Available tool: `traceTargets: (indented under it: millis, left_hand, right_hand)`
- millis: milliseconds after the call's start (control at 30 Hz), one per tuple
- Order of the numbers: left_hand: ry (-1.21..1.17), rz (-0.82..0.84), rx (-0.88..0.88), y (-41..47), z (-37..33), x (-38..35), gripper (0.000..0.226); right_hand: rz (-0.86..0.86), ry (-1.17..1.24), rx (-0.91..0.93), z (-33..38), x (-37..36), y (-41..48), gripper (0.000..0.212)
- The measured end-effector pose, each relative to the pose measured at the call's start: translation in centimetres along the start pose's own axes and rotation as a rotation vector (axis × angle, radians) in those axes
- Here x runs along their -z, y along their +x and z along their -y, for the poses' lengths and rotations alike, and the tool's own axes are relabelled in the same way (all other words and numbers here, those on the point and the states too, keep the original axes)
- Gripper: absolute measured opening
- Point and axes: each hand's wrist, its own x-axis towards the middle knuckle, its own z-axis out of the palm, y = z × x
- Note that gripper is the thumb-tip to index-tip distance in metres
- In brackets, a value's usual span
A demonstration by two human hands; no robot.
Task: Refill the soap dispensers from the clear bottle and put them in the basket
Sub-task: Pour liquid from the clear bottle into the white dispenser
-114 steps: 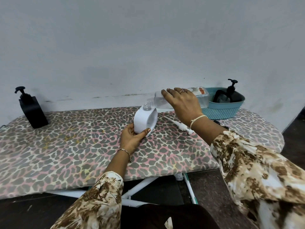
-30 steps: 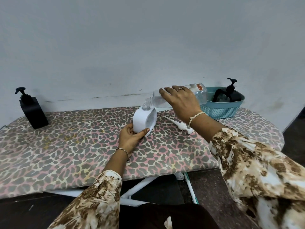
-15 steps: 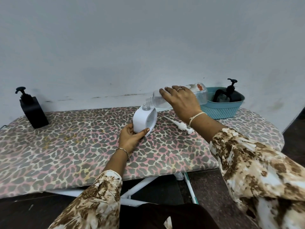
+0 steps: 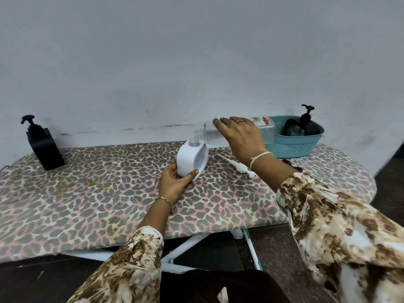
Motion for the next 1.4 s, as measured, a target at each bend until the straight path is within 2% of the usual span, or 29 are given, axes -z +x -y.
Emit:
traceTargets:
  millis: [200,333,433,533,800,933,1100,1400]
  left_hand:
    - [0.016,-0.008,-0.023,-0.2,0.1,-0.1,0.054]
    - [0.01,-0.001,-0.022,-0.4,0.0,-0.1,0.052]
    - [0.009,-0.006,-0.024,-0.4,0.0,-0.1,0.052]
    - [0.015,-0.012,-0.034,-0.4,-0.1,-0.2,0.051]
    - [0.012,-0.031,-0.02,-0.4,-0.1,-0.2,0.053]
    - [0.002,-0.031,-0.023,-0.4,-0.1,-0.4,0.051]
    - [-0.025,-0.025,-0.014,-0.5,-0.1,-0.5,0.054]
    - [0.023,-0.052,-0.019,-0.5,-0.2,-0.6,0.054]
  right_hand:
    - [0.045,0.053,-0.074,0.2,-0.3,-0.6,0.075]
    - [0.104,0.116,-0.171,0.3,-0.3,-0.9,0.073]
    - [0.127,0.208,-0.3,0.3,-0.7,-1.1,0.064]
    - [0.079,0.336,-0.464,-0.5,-1.3,-1.4,0.057]
    - [-0.04,0.665,-0.921,-4.4,-3.9,-2.8,0.069]
    - [-0.096,0.794,-1.064,-5.4,-4.8,-3.3,0.072]
    - [-0.102,0.871,-1.133,-5.1,-6.2,-3.7,0.071]
    - [-0.082,0.96,-1.137,-4.8,-6.7,-4.1,0.077]
